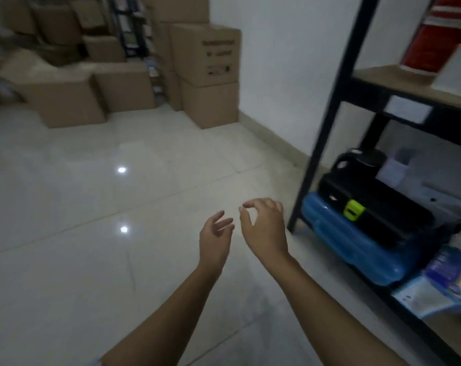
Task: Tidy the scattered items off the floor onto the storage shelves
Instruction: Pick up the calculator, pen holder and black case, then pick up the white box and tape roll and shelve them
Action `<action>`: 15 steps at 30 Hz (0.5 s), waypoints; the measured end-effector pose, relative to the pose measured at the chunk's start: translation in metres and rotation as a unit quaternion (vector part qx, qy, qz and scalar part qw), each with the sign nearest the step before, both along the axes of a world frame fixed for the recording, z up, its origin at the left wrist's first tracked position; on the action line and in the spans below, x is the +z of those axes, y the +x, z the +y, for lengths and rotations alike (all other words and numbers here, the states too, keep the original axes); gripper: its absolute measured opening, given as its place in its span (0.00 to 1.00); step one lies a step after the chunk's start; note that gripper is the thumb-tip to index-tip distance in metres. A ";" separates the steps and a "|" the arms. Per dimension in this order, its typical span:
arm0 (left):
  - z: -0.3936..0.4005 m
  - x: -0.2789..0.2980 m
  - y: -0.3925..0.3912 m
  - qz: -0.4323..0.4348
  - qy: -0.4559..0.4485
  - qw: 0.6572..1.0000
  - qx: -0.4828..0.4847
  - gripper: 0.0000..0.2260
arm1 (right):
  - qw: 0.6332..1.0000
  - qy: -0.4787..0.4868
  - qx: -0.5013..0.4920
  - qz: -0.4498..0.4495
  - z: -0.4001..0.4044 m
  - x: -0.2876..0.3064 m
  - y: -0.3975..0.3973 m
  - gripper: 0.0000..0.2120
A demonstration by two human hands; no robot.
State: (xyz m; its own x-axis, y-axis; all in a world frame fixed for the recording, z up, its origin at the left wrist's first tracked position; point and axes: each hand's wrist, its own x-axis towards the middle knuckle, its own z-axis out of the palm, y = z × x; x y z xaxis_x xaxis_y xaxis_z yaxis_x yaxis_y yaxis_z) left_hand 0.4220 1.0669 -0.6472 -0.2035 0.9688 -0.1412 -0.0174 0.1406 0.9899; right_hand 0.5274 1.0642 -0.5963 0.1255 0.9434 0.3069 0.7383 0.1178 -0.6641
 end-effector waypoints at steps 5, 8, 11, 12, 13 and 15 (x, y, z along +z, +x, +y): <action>-0.070 -0.026 -0.139 0.013 -0.053 0.988 0.141 0.14 | 0.980 -0.061 0.187 -0.014 -0.029 -0.016 -0.123 0.09; -0.120 -0.033 -0.216 -0.006 -0.075 0.966 0.246 0.13 | 0.944 -0.083 0.319 -0.023 -0.052 -0.022 -0.201 0.09; -0.174 -0.037 -0.283 -0.038 -0.082 0.929 0.359 0.12 | 0.900 -0.097 0.424 -0.026 -0.084 -0.021 -0.275 0.07; -0.194 -0.040 -0.302 -0.044 -0.087 0.914 0.394 0.12 | 0.885 -0.104 0.453 -0.028 -0.096 -0.023 -0.299 0.07; -0.214 -0.043 -0.319 -0.053 -0.088 0.899 0.425 0.12 | 0.871 -0.111 0.477 -0.033 -0.108 -0.025 -0.321 0.06; -0.253 -0.054 -0.350 -0.066 -0.094 0.871 0.478 0.12 | 0.845 -0.130 0.518 -0.031 -0.134 -0.033 -0.364 0.06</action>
